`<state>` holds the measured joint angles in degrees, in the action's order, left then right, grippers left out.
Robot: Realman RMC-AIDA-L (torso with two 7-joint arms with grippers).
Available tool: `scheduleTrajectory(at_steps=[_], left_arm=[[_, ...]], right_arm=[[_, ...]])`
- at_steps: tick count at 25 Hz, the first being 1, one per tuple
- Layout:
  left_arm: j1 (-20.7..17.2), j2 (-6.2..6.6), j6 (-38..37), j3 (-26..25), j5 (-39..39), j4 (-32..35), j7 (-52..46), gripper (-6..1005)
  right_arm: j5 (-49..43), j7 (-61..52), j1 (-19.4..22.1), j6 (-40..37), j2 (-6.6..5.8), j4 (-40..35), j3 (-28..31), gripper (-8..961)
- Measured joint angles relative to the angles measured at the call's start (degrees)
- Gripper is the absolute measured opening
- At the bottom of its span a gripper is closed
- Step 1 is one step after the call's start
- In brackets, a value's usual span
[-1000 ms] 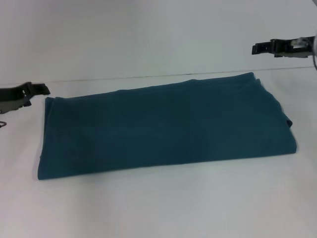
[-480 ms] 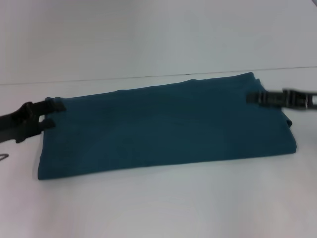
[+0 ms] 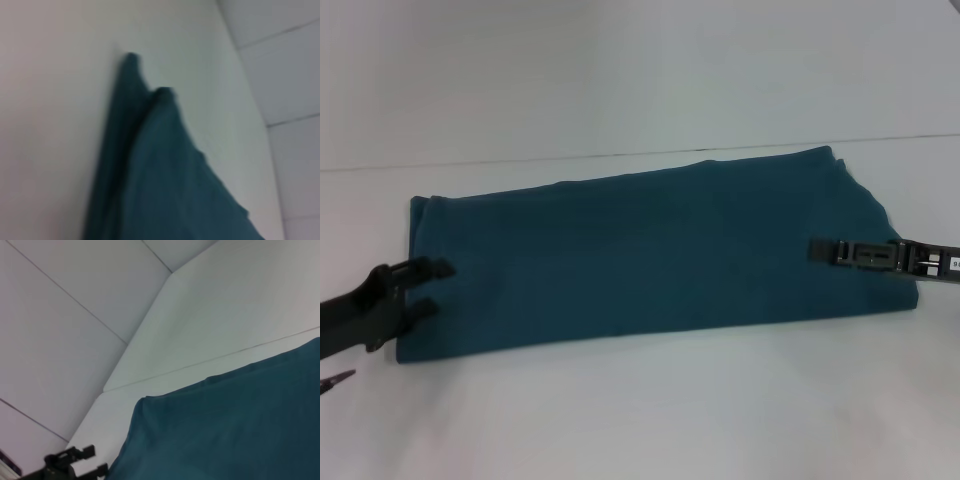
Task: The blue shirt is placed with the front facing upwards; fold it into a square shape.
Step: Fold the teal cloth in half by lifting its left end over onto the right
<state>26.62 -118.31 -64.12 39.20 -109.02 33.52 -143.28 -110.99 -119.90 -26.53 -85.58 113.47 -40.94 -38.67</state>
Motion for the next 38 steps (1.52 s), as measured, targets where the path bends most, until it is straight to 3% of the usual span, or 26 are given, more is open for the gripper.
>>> scheduleTrajectory(at_steps=[9,15,21,28,38], left_arm=[[-1.1,0.37,2.5,0.4,-0.3,-3.9,1.5,662],[-1.3,0.71,1.2,-0.1,1.1,0.0,1.3,662],[1.9,1.56,7.0,0.4,0.8,-0.5,1.3,661],[5.0,0.92,13.5,2.2,0.7,-3.7,3.2,661],[4.9,0.5,15.3,3.0,-0.3,-4.8,3.2,661]], right_arm=[[-0.2,0.3,-1.1,0.1,-0.38,1.6,0.0,766],[-0.1,0.3,-1.2,-0.1,-0.39,1.6,0.0,766],[-0.1,0.3,-1.1,0.0,-0.04,1.6,0.0,766],[-0.3,0.3,-1.4,0.4,0.09,1.8,-0.1,766],[-0.4,0.6,-0.8,0.5,0.02,2.6,0.0,766]])
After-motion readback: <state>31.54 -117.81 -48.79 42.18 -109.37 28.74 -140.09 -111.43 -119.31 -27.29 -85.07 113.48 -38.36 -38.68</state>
